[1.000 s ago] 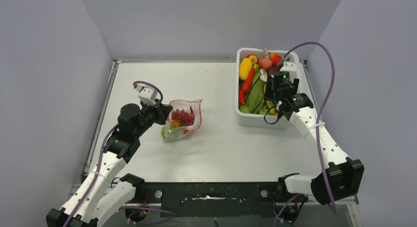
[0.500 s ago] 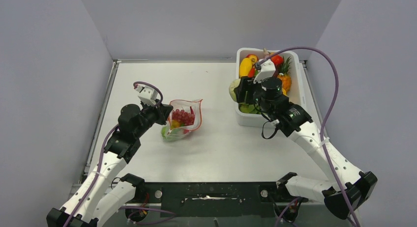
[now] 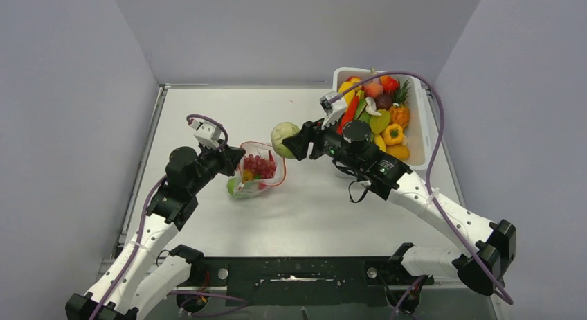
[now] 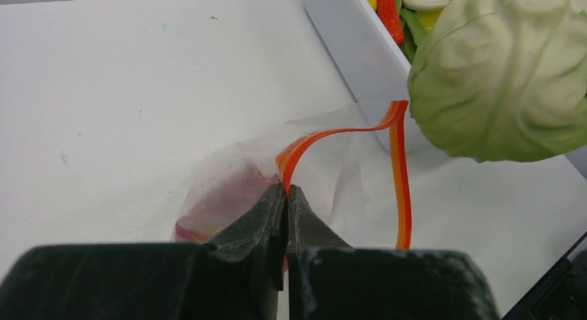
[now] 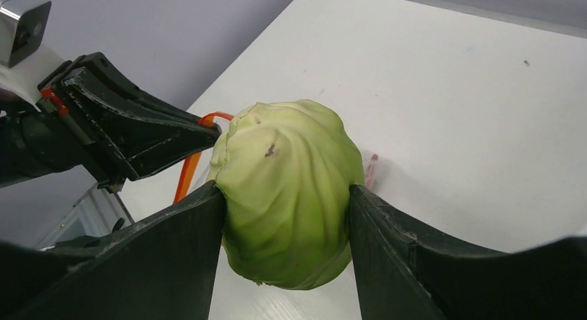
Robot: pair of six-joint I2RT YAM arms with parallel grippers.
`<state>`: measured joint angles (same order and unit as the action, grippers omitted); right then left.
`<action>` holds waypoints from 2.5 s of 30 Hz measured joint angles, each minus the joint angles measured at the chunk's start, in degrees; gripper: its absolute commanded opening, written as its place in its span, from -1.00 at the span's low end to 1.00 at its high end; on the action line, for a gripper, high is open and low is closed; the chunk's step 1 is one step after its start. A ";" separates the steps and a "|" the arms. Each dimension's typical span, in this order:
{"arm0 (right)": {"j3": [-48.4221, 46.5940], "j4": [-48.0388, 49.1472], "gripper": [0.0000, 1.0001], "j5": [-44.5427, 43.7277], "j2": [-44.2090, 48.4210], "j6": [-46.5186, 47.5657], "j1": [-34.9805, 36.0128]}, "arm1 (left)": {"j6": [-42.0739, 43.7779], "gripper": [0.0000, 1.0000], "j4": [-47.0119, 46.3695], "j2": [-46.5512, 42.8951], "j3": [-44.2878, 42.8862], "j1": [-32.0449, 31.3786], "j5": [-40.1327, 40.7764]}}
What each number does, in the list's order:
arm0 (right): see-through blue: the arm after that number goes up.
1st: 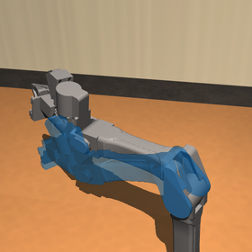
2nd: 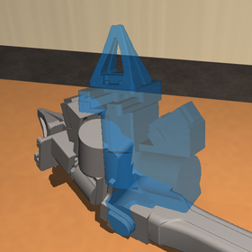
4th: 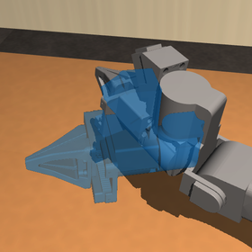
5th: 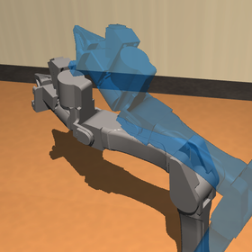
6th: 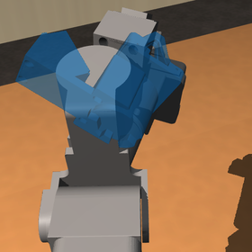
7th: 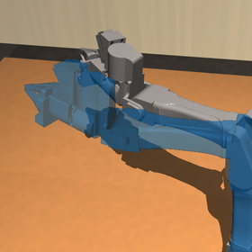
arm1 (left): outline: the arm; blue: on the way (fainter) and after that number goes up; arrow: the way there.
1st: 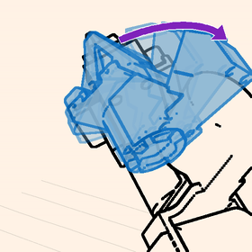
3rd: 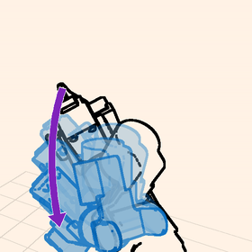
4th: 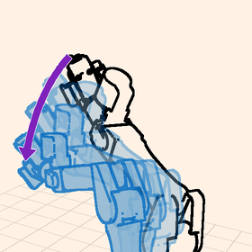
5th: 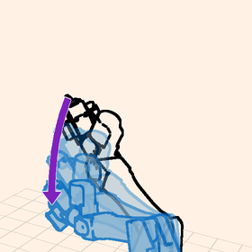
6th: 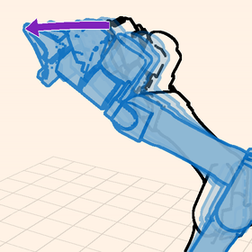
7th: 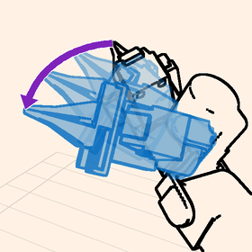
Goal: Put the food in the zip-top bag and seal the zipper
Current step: Place the fake vegetable in the zipper food storage bag.
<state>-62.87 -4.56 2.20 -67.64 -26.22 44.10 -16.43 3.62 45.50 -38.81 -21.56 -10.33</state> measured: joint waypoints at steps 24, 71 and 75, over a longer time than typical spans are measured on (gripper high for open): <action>-0.85 7.21 0.06 2.16 -11.08 -4.46 5.70 | -2.93 -1.00 0.02 -1.49 0.00 0.00 -2.03; 1.84 3.34 0.71 0.66 -13.46 5.01 9.25 | -8.46 -1.00 0.04 -1.49 -0.76 0.04 -4.63; 1.77 1.86 0.74 0.04 -10.80 7.37 9.25 | -8.46 -1.00 0.15 -1.49 -0.76 0.04 -4.92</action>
<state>-61.10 -2.70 2.24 -78.43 -18.85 53.34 -24.88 3.77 44.01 -39.57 -21.52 -15.25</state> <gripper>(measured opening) 0.865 0.015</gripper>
